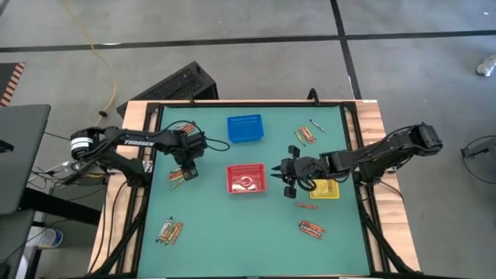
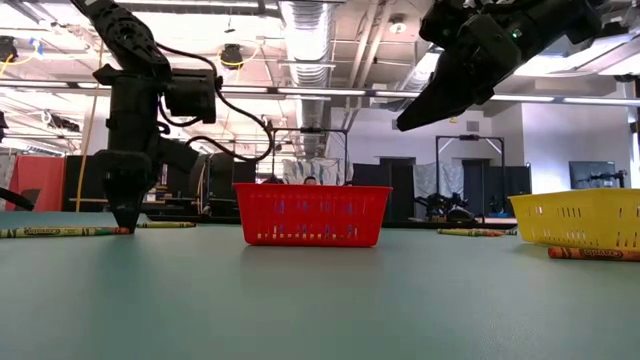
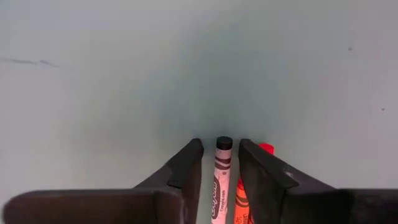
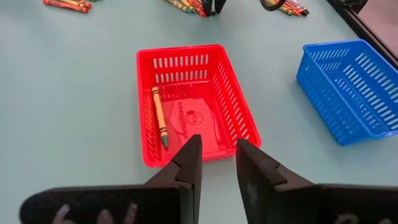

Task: Sort crayons
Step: Put the black crayon into the blue bin

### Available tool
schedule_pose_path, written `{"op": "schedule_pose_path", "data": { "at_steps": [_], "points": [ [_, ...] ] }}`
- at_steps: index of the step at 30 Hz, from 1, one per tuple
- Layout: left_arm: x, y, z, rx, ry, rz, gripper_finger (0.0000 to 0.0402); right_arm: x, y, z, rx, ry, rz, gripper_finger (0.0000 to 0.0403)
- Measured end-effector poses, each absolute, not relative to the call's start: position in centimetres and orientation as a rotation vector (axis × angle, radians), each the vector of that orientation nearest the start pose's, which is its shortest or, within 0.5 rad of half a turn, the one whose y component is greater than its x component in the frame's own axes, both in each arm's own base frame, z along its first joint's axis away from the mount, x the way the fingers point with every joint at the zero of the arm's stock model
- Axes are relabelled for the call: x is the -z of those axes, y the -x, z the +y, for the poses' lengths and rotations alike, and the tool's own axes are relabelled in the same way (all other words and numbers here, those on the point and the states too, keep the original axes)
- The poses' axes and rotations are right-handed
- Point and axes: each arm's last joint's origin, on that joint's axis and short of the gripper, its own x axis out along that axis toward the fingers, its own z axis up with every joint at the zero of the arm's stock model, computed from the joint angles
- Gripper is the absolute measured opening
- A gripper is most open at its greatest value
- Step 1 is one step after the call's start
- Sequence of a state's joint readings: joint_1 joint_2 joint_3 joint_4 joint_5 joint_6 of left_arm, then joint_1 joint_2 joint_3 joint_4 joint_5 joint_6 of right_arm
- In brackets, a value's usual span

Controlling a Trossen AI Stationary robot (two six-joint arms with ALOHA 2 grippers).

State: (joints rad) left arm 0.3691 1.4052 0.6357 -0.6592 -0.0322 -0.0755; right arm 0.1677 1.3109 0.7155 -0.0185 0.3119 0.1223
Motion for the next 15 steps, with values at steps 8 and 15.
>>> {"op": "schedule_pose_path", "data": {
  "at_steps": [8, 15],
  "points": [
    [-14.1, -19.6, 7.7, -0.367, 0.266, 1.385, 0.0009, -21.6, -26.4, 3.8, 0.166, 0.031, 0.589, 0.0092],
    [-16.8, -21.9, 8.8, -0.371, 0.171, 1.271, 0.0019, -21.6, -26.4, 3.8, 0.167, 0.03, 0.59, 0.0092]
  ]
}}
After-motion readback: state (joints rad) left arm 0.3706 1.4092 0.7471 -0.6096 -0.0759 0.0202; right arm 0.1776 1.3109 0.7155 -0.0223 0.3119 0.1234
